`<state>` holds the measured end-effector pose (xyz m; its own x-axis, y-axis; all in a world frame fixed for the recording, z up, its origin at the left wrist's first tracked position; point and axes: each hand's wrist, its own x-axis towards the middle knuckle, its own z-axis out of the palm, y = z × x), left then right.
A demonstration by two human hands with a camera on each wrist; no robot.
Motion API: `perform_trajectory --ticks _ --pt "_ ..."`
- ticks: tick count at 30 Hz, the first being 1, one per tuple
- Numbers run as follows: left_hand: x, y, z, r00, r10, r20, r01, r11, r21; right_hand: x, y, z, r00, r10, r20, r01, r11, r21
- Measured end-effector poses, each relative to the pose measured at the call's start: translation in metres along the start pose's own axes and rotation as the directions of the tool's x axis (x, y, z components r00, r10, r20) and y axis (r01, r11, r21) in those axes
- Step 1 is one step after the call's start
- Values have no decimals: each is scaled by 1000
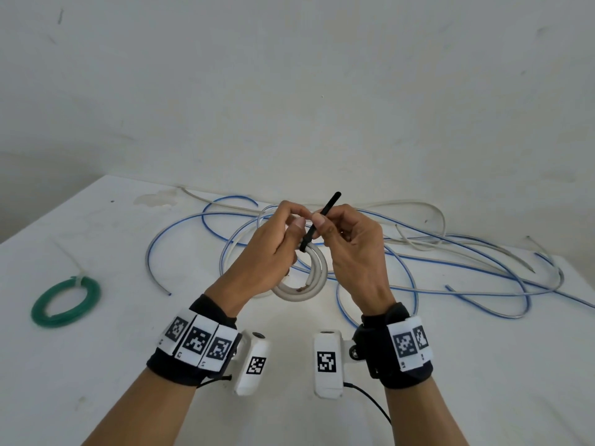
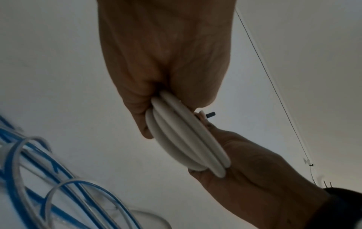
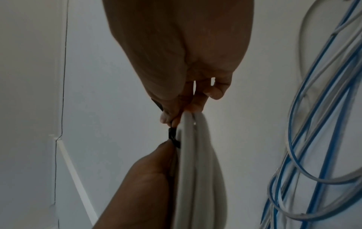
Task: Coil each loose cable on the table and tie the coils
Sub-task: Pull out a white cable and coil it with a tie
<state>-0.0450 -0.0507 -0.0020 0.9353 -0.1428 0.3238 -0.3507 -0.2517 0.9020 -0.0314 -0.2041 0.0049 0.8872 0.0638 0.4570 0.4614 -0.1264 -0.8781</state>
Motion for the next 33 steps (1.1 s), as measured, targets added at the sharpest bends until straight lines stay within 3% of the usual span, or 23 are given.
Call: perform_trajectory --ticks 9,16,23,28,33 --pt "-2 4 4 998 39 -49 -41 999 -35 -1 0 -1 1000 0 -12 0 1000 17" --pt "-1 0 12 996 72 -46 -71 997 7 1 9 -2 994 21 -111 -31 995 -91" --pt "-2 2 22 995 9 -104 -11 1000 -23 2 15 -6 987 78 -141 -87 994 -62" --pt "-4 5 31 975 19 -222 0 996 86 3 21 -9 985 137 -101 -138 990 -3" --pt "-4 0 30 980 65 -187 -41 991 130 2 27 -8 981 162 -105 -155 985 70"
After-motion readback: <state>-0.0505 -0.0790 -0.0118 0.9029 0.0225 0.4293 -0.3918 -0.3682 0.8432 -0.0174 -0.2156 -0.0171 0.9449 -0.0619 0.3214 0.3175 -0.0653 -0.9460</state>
